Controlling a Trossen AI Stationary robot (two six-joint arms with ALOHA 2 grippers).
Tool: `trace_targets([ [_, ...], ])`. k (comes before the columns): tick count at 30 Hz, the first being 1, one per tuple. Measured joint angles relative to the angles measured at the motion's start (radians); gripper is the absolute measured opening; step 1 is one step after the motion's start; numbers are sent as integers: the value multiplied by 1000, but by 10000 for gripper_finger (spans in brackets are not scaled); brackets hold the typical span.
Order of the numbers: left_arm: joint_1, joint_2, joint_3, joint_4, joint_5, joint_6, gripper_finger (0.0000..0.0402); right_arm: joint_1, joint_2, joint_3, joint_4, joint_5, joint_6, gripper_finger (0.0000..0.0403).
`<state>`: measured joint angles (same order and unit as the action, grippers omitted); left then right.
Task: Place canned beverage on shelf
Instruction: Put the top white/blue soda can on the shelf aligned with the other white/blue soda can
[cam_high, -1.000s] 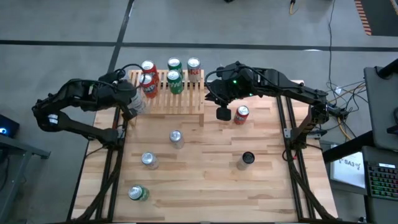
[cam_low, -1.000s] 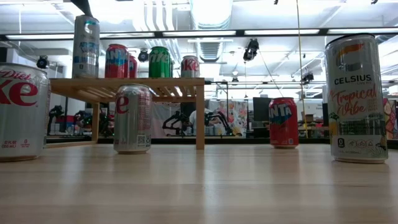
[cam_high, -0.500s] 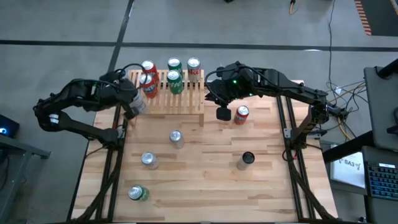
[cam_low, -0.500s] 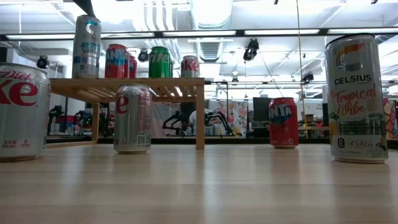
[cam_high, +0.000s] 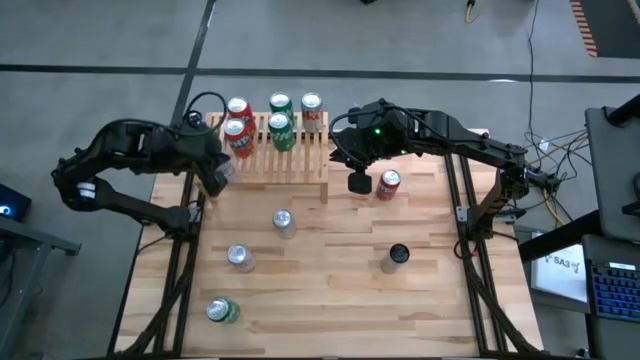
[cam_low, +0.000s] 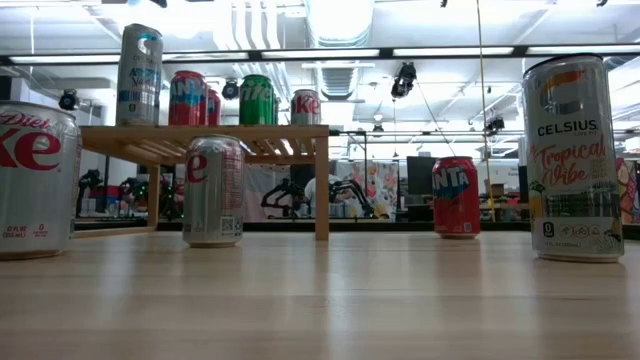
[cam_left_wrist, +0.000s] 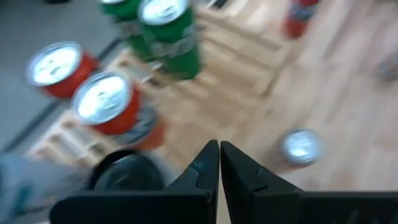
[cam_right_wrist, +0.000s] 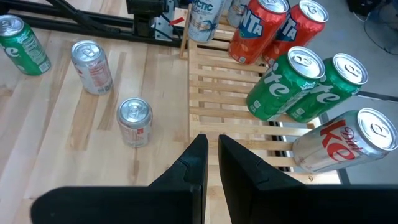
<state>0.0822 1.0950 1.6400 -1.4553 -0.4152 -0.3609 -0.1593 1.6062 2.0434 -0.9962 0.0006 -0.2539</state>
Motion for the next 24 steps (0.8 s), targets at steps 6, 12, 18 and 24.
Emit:
trace_targets([
  [6, 0, 42, 2, 55, 33, -73, 0, 0, 0, 0, 0, 0, -9, 27],
  [12, 0, 112, 1, -13, -35, -115, 0, 0, 0, 0, -4, 0, -11, 27],
  [18, 0, 162, 1, -115, -126, -167, 0, 0, 0, 0, -31, 0, -9, 27],
  [24, 0, 173, 1, -115, -126, -168, 0, 0, 0, 0, -44, 0, -8, 27],
])
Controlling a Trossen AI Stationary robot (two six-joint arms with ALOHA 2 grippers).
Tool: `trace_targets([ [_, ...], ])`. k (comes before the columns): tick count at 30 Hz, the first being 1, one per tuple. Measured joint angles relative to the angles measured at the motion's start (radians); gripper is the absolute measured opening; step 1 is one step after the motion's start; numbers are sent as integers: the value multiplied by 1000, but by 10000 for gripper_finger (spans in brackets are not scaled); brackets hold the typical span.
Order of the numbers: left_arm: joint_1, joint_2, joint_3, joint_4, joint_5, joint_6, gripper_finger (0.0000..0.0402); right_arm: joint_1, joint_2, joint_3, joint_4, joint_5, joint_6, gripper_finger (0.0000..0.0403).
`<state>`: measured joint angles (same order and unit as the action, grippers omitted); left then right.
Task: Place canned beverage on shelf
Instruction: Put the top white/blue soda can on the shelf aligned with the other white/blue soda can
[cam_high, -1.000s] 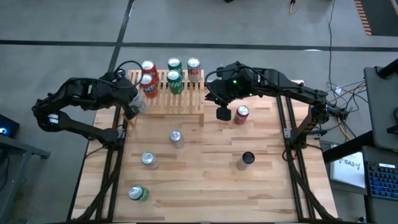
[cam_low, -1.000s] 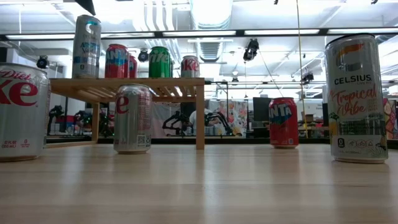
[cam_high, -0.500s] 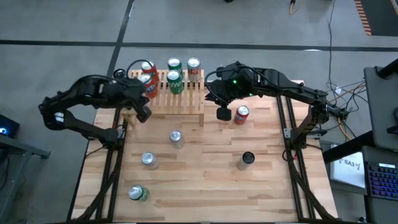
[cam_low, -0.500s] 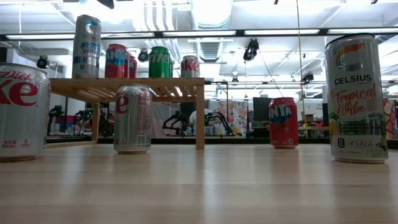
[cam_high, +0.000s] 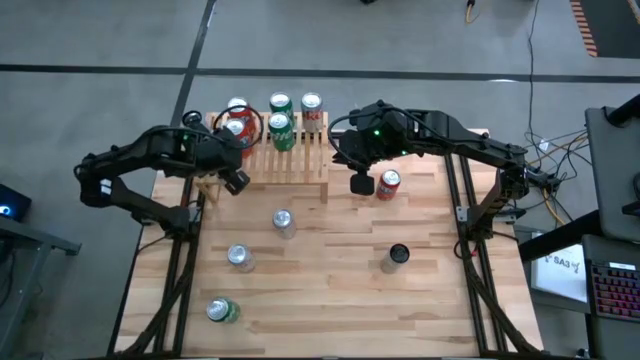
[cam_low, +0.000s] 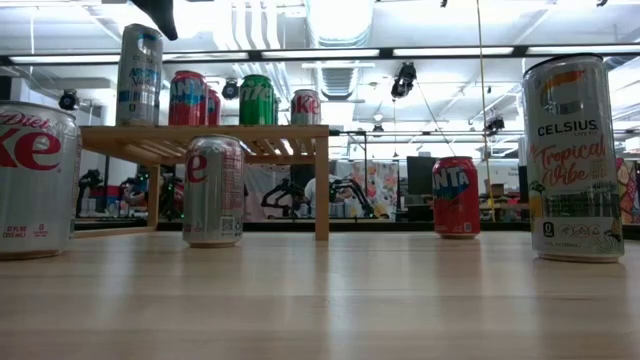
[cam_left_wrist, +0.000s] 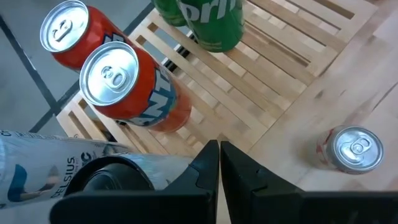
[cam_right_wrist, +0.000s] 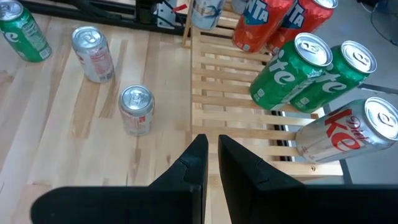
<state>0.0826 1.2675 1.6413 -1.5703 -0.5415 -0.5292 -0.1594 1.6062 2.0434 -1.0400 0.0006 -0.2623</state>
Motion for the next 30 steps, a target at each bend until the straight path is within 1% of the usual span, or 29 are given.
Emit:
trace_targets([
  [2, 0, -1, 0, 0, -4, 0, 0, 0, 0, 0, 0, 0, 0, 27],
  [6, 0, -9, 0, 0, -47, -11, 0, 0, 0, 0, -3, 0, 0, 27],
  [10, 0, -10, 0, 0, -44, -4, 0, 0, 0, 0, -3, 0, 0, 27],
  [13, 0, -11, -1, -1, -15, 28, 0, 0, 0, 0, -3, 0, 0, 27],
  [20, 0, -15, -1, 0, -10, 50, 0, 0, 0, 0, -3, 0, 1, 27],
  [22, 0, -19, -2, -1, -7, 67, 0, 0, 0, 0, -3, 0, 1, 27],
  [27, 0, -33, -2, -1, 4, 166, 0, 0, 0, 0, -3, 0, 1, 27],
  [30, 1, -42, -2, -1, 4, 192, 0, 0, 0, 0, -3, 0, 1, 27],
])
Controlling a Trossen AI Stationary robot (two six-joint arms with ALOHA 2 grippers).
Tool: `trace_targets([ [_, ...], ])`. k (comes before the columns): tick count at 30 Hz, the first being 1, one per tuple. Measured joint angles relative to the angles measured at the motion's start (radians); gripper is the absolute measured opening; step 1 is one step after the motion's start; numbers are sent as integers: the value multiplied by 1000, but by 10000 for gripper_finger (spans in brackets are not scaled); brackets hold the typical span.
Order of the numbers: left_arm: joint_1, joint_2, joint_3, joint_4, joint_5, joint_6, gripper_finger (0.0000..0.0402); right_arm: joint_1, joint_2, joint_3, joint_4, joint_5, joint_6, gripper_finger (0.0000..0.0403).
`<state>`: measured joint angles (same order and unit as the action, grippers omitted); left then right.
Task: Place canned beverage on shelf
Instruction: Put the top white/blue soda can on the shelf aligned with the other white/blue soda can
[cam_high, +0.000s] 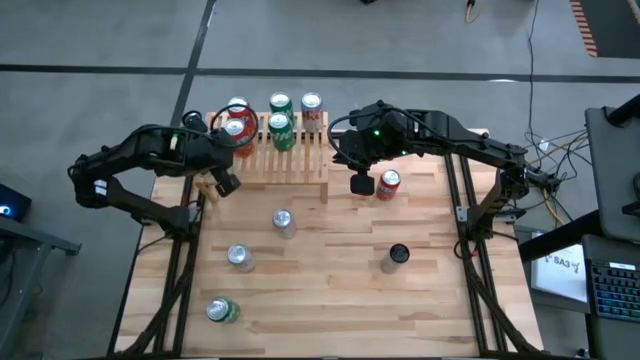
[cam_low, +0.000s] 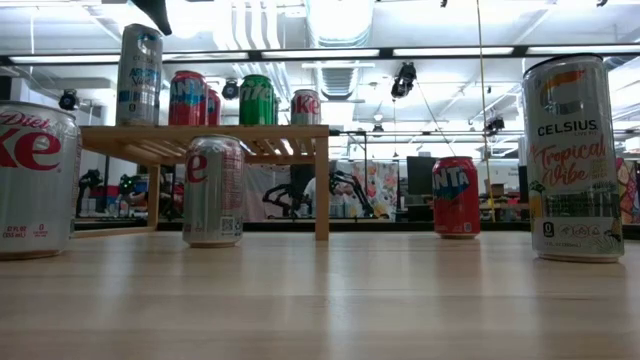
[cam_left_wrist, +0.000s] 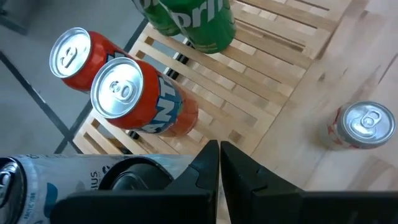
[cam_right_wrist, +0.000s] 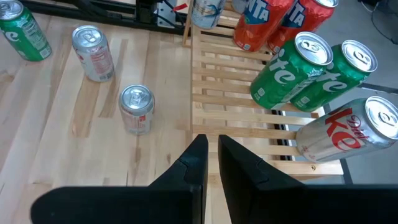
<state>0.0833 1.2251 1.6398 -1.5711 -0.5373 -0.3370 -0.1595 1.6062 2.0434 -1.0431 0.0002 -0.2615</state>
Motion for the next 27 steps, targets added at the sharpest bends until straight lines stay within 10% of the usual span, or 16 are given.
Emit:
trace_targets([
  [27, -1, -114, -116, 0, 13, -109, 0, 0, 0, 0, 0, 0, 22, 27],
])
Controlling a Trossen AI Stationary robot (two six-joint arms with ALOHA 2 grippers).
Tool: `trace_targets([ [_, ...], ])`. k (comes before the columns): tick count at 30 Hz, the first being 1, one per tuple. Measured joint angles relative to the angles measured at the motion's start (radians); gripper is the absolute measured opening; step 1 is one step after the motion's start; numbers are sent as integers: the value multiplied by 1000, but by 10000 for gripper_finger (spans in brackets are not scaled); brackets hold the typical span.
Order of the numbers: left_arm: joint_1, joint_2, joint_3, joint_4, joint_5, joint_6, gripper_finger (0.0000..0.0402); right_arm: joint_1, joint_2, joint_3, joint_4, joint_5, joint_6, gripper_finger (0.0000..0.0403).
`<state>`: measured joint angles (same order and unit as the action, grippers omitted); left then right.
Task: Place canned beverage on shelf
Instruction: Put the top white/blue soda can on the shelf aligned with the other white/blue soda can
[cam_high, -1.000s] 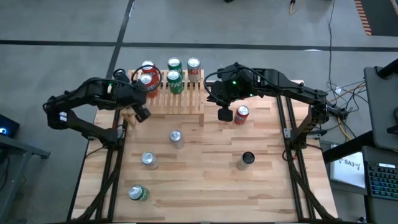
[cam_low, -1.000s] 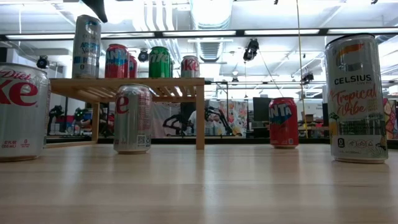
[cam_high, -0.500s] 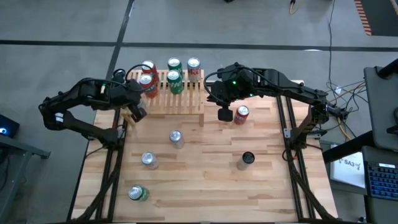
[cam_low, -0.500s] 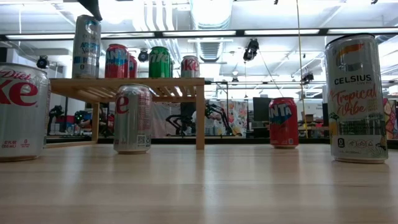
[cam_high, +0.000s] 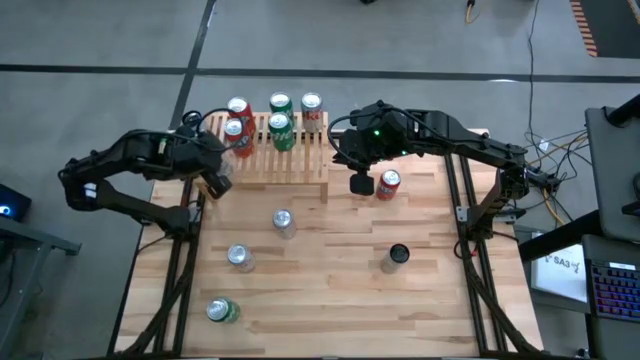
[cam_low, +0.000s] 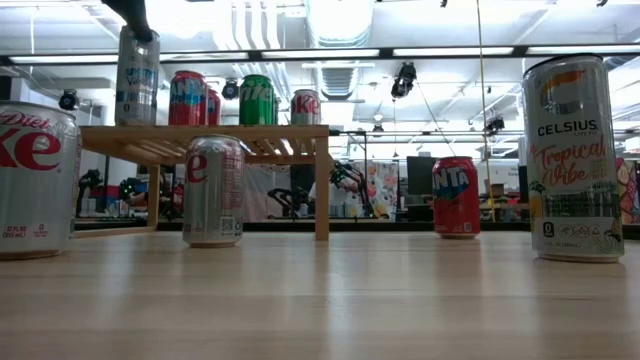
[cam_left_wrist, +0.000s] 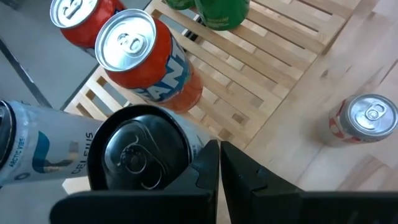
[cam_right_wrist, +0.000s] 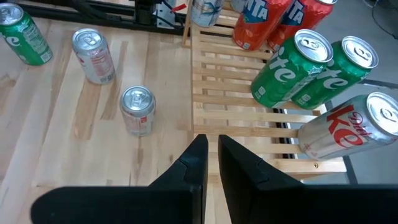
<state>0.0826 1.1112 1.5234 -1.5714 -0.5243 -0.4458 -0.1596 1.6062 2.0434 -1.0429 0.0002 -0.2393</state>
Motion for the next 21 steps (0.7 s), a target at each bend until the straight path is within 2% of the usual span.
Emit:
trace_targets([
  [15, 1, -29, -1, 0, 7, -17, 0, 0, 0, 0, 0, 0, -3, 27],
  [21, 0, -27, -1, 0, 6, -33, 0, 0, 0, 0, 90, 0, -8, 27],
])
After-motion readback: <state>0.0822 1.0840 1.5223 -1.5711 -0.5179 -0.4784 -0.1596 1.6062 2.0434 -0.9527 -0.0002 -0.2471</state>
